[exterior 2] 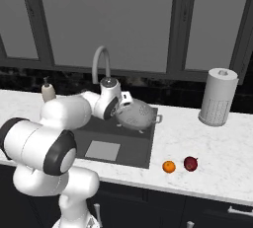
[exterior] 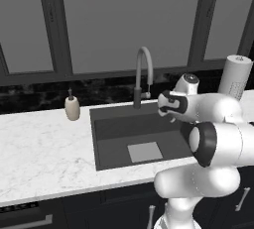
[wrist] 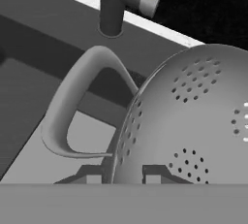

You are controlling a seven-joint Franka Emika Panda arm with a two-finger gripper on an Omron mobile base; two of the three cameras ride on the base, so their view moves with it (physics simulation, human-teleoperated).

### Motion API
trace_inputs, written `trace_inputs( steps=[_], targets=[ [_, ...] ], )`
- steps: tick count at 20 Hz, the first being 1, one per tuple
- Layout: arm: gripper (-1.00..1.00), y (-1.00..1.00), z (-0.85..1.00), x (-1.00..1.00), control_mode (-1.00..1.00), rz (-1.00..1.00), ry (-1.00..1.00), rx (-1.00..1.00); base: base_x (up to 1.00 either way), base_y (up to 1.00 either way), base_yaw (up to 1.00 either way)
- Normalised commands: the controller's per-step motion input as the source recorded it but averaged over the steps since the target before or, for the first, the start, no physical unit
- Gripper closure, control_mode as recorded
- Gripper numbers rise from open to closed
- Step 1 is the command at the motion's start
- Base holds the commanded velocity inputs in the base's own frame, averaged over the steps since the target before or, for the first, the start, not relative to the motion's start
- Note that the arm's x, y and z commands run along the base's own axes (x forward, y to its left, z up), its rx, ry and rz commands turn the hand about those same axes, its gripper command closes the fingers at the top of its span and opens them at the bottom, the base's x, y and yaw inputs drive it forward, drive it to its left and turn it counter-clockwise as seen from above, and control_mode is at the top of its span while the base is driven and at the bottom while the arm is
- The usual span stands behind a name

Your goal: Put the colander in the sink, put the tangerine, pear in the colander, and turn on the sink faucet and pour water over the colander.

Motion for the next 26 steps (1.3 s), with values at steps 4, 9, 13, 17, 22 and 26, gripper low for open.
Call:
trace_inputs(
  steps=[4, 9, 13, 17, 22, 26],
  targets=[
    [1.00, 0.39, -0.12, -0.60, -1.00, 0.00, 0.02, 0.00, 0.00, 0.00, 0.00],
    [1.00, 0.49, -0.10, -0.56, -1.00, 0.00, 0.01, 0.00, 0.00, 0.00, 0.00],
    [1.00, 0.91, -0.19, -0.01, -1.00, 0.00, 0.03, 0.00, 0.00, 0.00, 0.00],
    [1.00, 0.81, -0.21, 0.31, -1.00, 0.00, 0.04, 0.00, 0.00, 0.00, 0.00],
    [1.00, 0.41, -0.30, 0.51, -1.00, 0.00, 0.08, 0.03, 0.00, 0.00, 0.00],
    [1.00, 0.28, -0.49, 0.30, -1.00, 0.00, 0.08, 0.01, 0.00, 0.00, 0.00]
  ],
)
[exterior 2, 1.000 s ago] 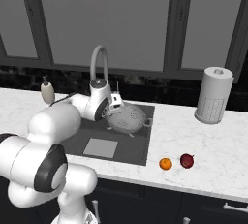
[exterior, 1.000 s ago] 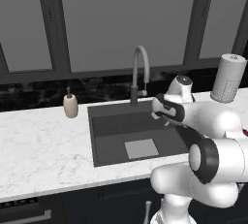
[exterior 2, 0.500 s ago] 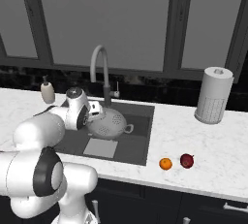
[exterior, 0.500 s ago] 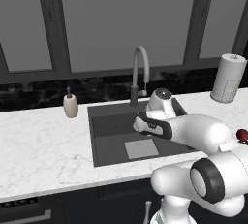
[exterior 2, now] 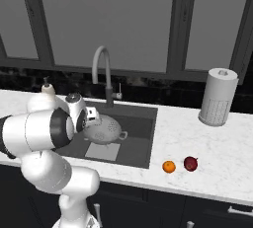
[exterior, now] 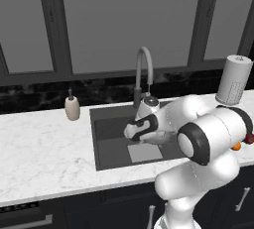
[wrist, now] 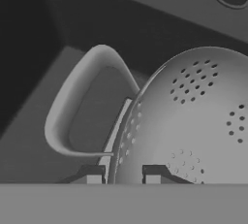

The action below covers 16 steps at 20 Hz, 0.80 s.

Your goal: Put the colander in the sink, put the tangerine, pear in the colander, and turn on the sink faucet and pour water over the colander.

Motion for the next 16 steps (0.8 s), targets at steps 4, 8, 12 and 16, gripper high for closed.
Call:
trace_inputs(
  steps=[4, 8, 12, 16],
  targets=[
    [1.00, 0.28, -0.44, 0.06, -1.00, 0.00, 0.03, 0.00, 0.00, 0.00, 0.00],
    [1.00, 0.05, -0.36, 0.00, -1.00, -0.01, 0.00, 0.00, 0.00, 0.00, 0.00],
    [1.00, 0.00, -0.46, 0.00, -1.00, 0.00, -0.01, -0.01, 0.00, 0.00, 0.00],
    [1.00, 0.00, -0.38, 0.02, -1.00, 0.00, -0.01, -0.02, 0.00, 0.00, 0.00]
  ],
)
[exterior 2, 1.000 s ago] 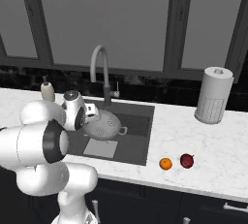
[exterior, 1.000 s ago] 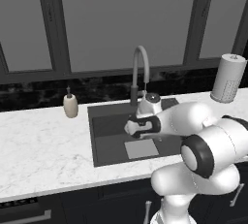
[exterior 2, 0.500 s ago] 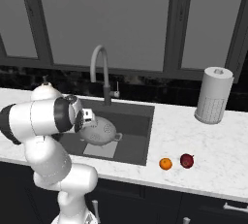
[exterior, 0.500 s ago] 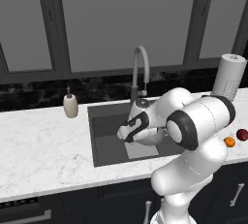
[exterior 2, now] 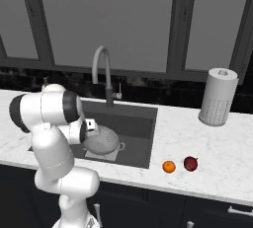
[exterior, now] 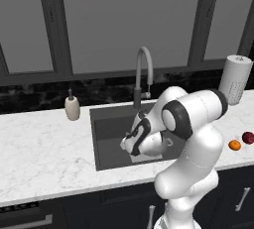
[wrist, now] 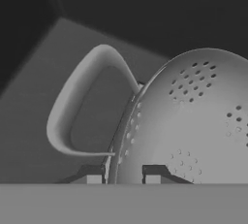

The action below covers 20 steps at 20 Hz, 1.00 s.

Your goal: Put the colander in the sink, put the tangerine, pear in the colander, and turn on the sink faucet and pour water over the colander.

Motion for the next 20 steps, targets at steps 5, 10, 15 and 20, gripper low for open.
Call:
trace_inputs(
  steps=[5, 10, 15, 20],
  targets=[
    [1.00, 0.00, -0.33, 0.09, -1.00, 0.00, -0.01, 0.00, 0.00, 0.00, 0.00],
    [1.00, 0.00, -0.21, 0.26, -1.00, 0.00, -0.02, 0.00, 0.00, 0.00, 0.00],
    [1.00, 0.13, -0.23, 0.35, -1.00, 0.00, -0.01, -0.02, 0.00, 0.00, 0.00],
    [1.00, 0.21, -0.36, 0.16, -1.00, 0.00, 0.00, -0.05, 0.00, 0.00, 0.00]
  ],
)
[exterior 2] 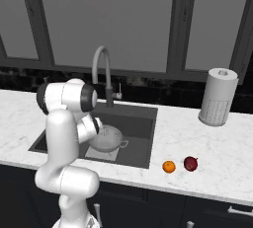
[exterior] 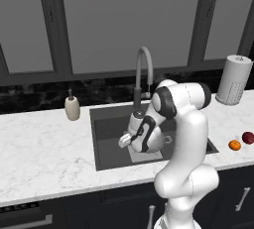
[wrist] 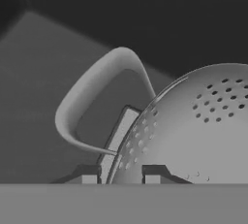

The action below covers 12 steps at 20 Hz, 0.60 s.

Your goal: Put the colander in the sink, put the tangerine, pear in the colander, and turn on the sink faucet and pour water over the colander.

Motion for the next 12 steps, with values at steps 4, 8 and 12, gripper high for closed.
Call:
trace_inputs(
  steps=[4, 8, 12],
  targets=[
    [1.00, 0.30, -0.39, 0.00, -1.00, 0.00, 0.00, -0.04, 0.00, 0.00, 0.00],
    [1.00, 0.21, -0.32, 0.00, -1.00, 0.00, 0.00, -0.01, 0.00, 0.00, 0.00],
    [1.00, 0.01, -0.03, 0.00, -1.00, 0.00, 0.00, 0.00, 0.00, 0.00, 0.00]
  ],
)
